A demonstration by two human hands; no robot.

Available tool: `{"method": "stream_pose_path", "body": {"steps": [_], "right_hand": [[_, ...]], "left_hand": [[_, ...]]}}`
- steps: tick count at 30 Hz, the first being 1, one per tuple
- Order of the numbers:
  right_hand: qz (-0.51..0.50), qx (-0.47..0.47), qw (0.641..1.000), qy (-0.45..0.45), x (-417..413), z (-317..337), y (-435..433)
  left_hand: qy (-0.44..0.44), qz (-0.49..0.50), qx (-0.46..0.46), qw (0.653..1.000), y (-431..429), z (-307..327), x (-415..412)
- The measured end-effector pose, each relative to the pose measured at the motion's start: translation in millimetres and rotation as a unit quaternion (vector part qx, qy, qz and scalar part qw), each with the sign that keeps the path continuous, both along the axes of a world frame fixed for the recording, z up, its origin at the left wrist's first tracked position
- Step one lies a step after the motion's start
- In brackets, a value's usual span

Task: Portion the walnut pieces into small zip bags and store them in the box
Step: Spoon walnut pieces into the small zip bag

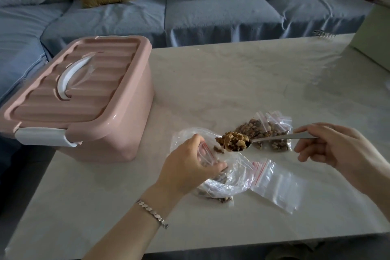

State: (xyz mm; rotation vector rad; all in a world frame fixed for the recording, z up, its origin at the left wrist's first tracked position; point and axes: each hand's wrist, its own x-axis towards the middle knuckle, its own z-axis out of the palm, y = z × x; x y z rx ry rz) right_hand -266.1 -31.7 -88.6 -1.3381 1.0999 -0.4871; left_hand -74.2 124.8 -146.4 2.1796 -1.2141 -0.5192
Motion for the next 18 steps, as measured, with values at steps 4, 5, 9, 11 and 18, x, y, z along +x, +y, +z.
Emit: {"method": "stream_pose_path", "body": {"steps": [4,5,9,11,18], "right_hand": [[0.029,-0.010,1.000,-0.002,8.9,9.1,-1.1],[0.038,-0.011,0.999,0.000,11.0,9.8,-0.6],[0.059,-0.014,0.998,0.012,17.4,12.2,2.3],[0.065,-0.014,0.998,0.017,20.0,13.4,3.2],[0.101,-0.028,0.994,0.038,32.2,18.7,6.2]], "left_hand": [[-0.007,-0.004,-0.019,1.000,-3.3,-3.1,3.1],[-0.009,-0.008,-0.020,1.000,-4.1,-3.0,2.9],[-0.017,-0.015,-0.023,0.999,-5.0,-3.6,2.8],[-0.016,-0.024,-0.021,0.999,-4.6,-3.8,3.6],[-0.017,-0.023,-0.007,1.000,-6.3,-7.7,2.8]]}}
